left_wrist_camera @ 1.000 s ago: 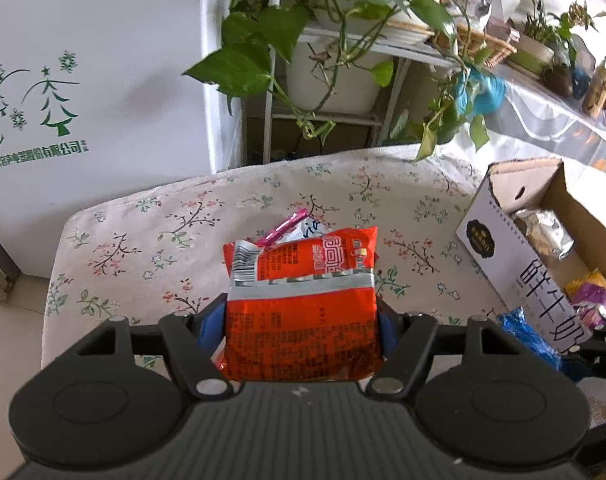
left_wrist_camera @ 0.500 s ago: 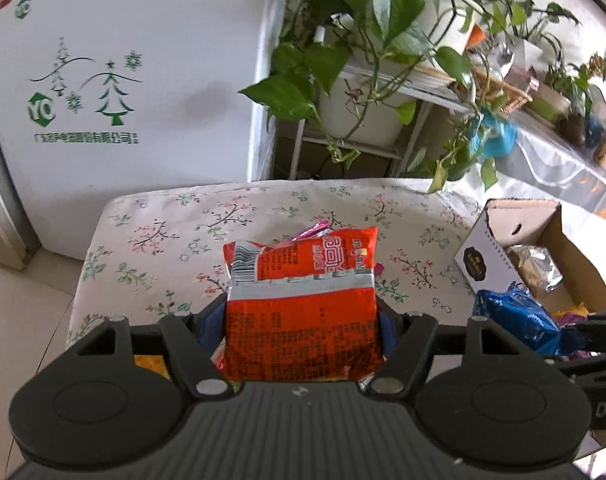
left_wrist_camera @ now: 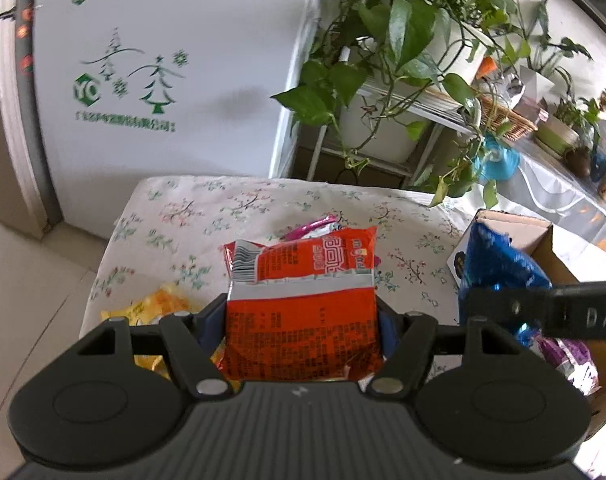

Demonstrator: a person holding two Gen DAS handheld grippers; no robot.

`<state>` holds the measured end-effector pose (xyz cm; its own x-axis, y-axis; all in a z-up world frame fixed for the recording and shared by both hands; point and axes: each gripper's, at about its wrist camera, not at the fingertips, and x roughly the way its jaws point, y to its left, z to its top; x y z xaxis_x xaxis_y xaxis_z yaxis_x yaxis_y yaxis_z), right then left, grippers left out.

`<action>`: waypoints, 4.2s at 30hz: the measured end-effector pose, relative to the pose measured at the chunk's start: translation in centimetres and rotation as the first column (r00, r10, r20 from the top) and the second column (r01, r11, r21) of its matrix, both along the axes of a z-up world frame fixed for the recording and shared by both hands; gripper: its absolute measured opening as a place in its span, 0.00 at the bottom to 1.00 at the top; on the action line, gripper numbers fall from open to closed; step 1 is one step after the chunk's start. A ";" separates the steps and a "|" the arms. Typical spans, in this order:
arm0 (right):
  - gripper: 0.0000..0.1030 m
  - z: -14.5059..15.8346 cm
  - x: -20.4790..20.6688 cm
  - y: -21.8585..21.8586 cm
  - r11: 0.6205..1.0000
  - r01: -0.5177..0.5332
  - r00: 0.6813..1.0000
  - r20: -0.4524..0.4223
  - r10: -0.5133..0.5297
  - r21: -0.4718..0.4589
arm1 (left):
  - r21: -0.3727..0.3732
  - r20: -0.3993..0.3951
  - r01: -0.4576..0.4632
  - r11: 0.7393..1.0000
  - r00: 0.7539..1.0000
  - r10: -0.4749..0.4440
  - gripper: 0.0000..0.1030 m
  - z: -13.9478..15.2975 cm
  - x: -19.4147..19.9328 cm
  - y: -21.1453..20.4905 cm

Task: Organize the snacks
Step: 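Carry red-orange bag in left tool while right tool carries blue bag to box, then open left tool inside the box while right tool releases blue bag there, then move both open tools back over the yellow waffle pack and pink packet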

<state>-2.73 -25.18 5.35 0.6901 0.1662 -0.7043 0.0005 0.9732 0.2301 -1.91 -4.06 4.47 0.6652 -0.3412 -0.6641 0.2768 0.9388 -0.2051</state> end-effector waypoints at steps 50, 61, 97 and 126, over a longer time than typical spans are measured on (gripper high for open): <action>0.56 4.0 -6.3 -15.8 0.893 0.402 0.900 0.089 -0.426 0.203 | -0.028 -0.009 0.231 0.972 0.973 -0.232 0.68 3.8 -2.0 -20.6; 0.67 2.7 -6.3 -17.3 0.825 0.499 0.853 0.019 -0.522 0.265 | -0.087 -0.065 0.206 0.975 0.975 -0.212 0.85 2.6 -0.3 -21.5; 0.81 3.2 -4.1 -13.8 0.895 0.378 0.916 0.046 -0.399 0.236 | -0.053 -0.088 0.143 0.988 0.985 -0.147 0.90 4.1 -1.2 -10.8; 0.83 2.3 2.3 -4.9 0.963 0.180 0.981 0.036 -0.191 0.200 | 0.040 -0.123 -0.173 0.984 0.977 0.176 0.90 5.9 4.1 3.9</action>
